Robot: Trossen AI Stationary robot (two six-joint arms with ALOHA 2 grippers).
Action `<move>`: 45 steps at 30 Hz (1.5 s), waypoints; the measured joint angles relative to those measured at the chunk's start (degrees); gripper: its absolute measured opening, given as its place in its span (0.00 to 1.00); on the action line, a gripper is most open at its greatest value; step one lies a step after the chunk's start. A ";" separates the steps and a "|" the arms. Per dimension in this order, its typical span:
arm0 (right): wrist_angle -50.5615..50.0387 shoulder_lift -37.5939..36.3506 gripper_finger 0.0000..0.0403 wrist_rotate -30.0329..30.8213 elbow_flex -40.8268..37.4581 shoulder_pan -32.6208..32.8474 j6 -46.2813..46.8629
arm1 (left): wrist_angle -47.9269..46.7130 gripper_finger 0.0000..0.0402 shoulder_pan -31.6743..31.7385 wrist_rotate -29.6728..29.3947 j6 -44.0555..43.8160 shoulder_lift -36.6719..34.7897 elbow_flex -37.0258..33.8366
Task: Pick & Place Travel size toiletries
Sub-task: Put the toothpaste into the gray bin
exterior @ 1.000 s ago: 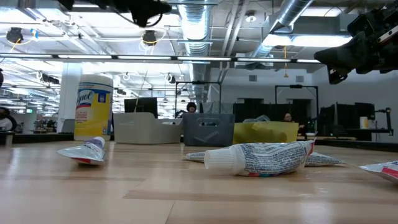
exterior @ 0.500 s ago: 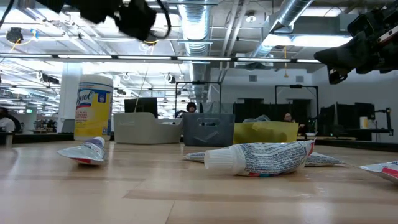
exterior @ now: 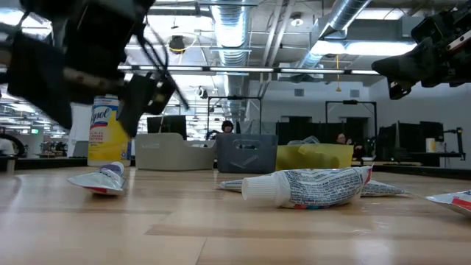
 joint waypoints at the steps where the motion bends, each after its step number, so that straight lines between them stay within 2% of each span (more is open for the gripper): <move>1: 0.01 -0.02 0.00 0.01 -0.01 -0.01 0.00 | 0.20 0.59 0.42 0.02 0.99 0.00 -0.85; 7: 0.01 -0.01 0.00 0.01 -0.02 0.00 -0.01 | 1.68 0.59 3.42 0.56 1.32 -0.23 -4.73; 12: 0.00 -0.02 0.00 0.02 0.00 0.00 0.00 | 4.31 0.59 4.69 2.49 2.40 -0.31 -4.88; 23: 0.00 -0.01 0.00 0.00 -0.01 -0.02 0.00 | 4.89 0.59 5.10 6.64 7.61 0.28 -7.15; 28: 0.02 -0.02 0.00 0.01 0.00 -0.02 -0.02 | 8.77 0.59 5.10 6.76 8.77 1.45 -8.71; 45: 0.01 0.00 0.00 0.01 -0.01 -0.02 -0.01 | 9.54 0.44 8.27 6.18 8.30 3.23 -9.53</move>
